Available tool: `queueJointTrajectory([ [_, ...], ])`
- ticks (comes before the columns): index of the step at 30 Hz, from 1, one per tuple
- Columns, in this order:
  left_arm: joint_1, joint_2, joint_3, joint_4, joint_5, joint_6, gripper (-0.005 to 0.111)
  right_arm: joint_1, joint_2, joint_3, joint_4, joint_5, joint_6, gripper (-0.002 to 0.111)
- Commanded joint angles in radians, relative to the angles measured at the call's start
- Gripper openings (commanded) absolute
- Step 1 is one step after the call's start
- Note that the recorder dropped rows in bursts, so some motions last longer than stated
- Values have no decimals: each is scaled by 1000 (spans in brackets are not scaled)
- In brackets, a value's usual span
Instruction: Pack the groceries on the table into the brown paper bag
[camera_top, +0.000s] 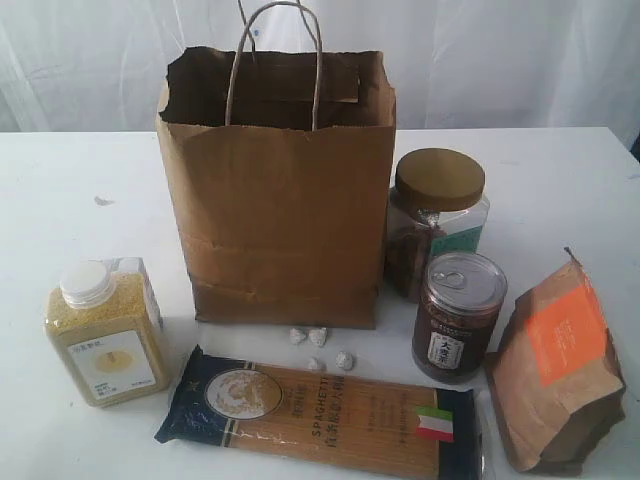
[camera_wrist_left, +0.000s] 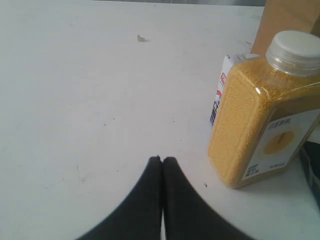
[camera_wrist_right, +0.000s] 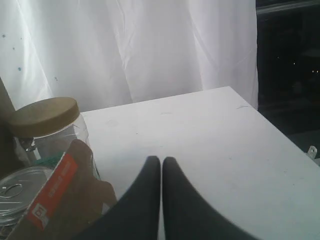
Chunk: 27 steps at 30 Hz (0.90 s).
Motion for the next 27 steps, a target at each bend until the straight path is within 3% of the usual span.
queueJointTrajectory([
  [1, -8, -5, 5, -2, -5, -6, 0, 1, -3, 2, -1, -6, 2, 1],
  [15, -8, -5, 5, -2, -5, -6, 0, 1, -3, 2, -1, -37, 2, 1],
  [27, -8, -5, 5, -2, -5, -6, 0, 1, -3, 2, 3, -532, 34, 1],
])
